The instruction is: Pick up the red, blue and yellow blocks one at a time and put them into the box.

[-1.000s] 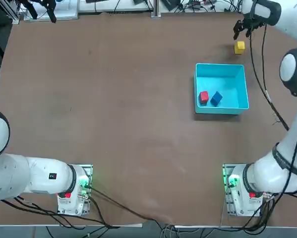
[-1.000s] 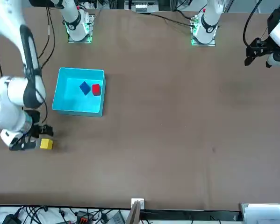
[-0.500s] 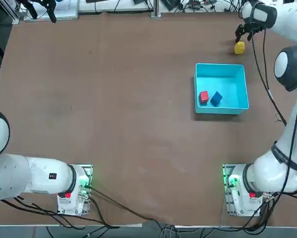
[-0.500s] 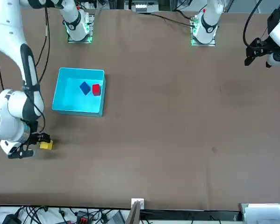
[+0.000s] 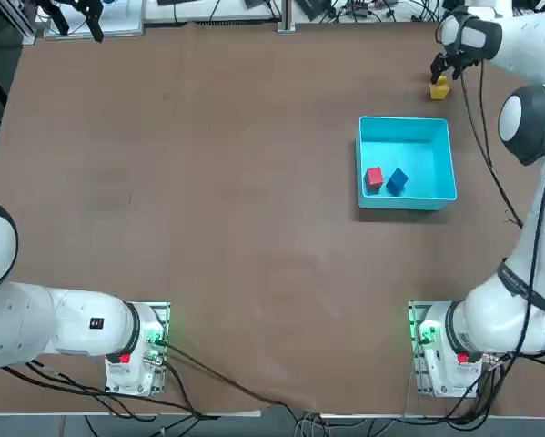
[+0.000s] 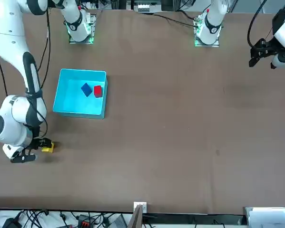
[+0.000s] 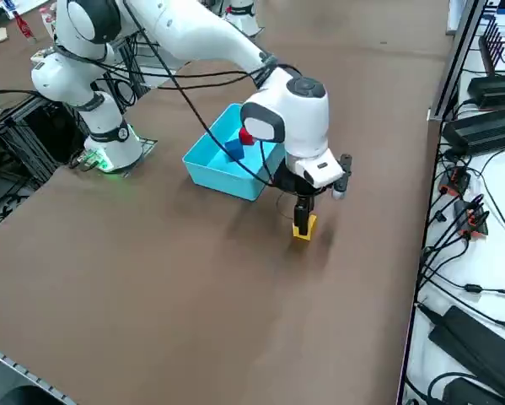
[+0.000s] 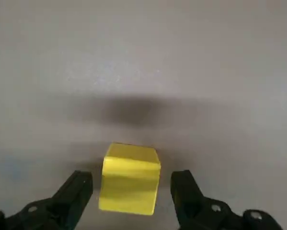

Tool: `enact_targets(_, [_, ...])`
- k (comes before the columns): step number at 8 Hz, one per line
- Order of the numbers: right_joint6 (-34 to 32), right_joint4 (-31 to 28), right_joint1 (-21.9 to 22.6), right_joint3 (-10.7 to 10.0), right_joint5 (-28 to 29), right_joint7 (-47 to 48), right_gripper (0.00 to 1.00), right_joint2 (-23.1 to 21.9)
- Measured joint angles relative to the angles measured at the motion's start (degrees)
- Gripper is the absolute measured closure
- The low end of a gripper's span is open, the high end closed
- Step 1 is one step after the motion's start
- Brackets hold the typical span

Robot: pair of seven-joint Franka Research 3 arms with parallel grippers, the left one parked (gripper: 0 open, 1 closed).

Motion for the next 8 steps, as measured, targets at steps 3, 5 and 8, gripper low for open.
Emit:
enact_targets(3, [0.18, 0.02, 0.00, 0.11, 0.41, 0.00, 0.03, 1.12])
enact_targets(5, [0.25, 0.13, -0.02, 0.12, 0.53, 0.01, 0.30, 1.40])
enact_targets(8, [-3.03, 0.54, 0.33, 0.33, 0.68, 0.55, 0.30, -0.04])
